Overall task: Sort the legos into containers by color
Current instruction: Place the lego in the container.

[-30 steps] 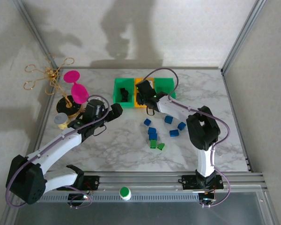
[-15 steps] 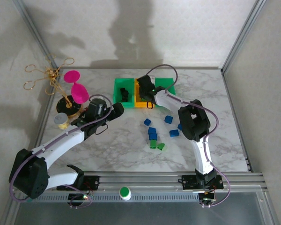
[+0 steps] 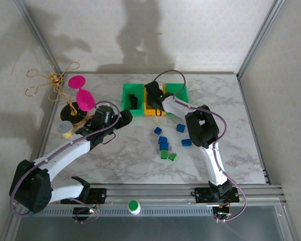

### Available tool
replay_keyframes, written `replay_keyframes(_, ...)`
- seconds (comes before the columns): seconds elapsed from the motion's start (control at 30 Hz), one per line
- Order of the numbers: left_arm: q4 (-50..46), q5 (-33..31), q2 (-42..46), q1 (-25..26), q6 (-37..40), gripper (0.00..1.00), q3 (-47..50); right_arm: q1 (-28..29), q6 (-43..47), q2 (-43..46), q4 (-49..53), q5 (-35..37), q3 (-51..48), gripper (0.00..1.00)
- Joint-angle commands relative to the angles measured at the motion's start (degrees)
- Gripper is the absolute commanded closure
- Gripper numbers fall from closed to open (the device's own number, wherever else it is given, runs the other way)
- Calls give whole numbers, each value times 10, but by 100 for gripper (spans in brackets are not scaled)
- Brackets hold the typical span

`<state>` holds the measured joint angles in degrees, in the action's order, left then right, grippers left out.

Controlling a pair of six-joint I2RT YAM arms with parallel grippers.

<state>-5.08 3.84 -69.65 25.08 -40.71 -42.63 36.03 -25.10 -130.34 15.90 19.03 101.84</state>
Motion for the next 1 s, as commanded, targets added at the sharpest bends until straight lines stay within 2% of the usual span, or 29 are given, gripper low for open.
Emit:
replay_keyframes(0.0, -2, -6, 17, 2, 8, 0, -13, 0, 8, -8, -1, -15, 26, 62)
replay_keyframes(0.23, -10, -5, 27, 2, 16, 0, -18, 2, 2, 26, 4, -11, 15, 55)
replay_keyframes(0.53, -19, -2, 44, 2, 18, 1, -11, 11, -12, 79, -5, -15, -19, 52)
replay_keyframes(0.73, -30, 2, 65, 4, 17, 0, -1, 25, -22, 156, -26, -19, -92, 49)
replay_keyframes(0.97, -38, 4, 101, 23, 8, 0, 29, 49, -41, 275, -36, -26, -229, 45)
